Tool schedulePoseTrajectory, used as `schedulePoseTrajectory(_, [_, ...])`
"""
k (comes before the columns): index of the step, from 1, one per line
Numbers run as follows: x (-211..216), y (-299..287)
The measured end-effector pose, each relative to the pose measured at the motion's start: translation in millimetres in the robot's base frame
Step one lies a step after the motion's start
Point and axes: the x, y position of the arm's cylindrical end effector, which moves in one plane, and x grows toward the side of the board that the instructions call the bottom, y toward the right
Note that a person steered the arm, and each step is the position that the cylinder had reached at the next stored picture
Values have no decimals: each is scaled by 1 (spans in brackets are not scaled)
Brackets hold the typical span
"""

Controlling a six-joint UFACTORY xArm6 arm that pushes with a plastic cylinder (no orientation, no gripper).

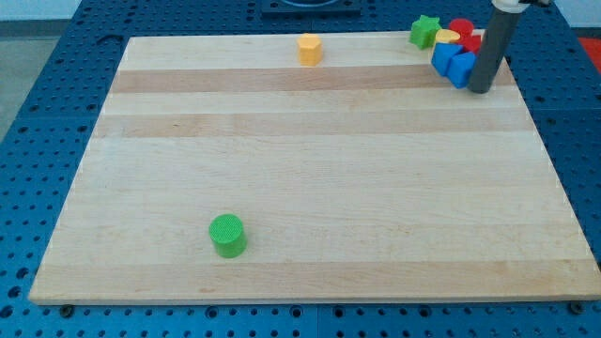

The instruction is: Move the green circle to the center

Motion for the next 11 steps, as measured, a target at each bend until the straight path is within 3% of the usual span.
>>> schedulePoseTrajectory(1, [12, 0])
schedulePoseTrajectory(2, [60, 0])
schedulePoseTrajectory(4, [194, -29])
schedulePoseTrajectory(5, [256, -85])
schedulePoseTrajectory(6, [279, -176])
schedulePoseTrajectory(7, [279, -258])
schedulePoseTrajectory(8, [271, -302])
schedulePoseTrajectory(10, [192, -263])
schedulePoseTrajectory(11, [219, -263])
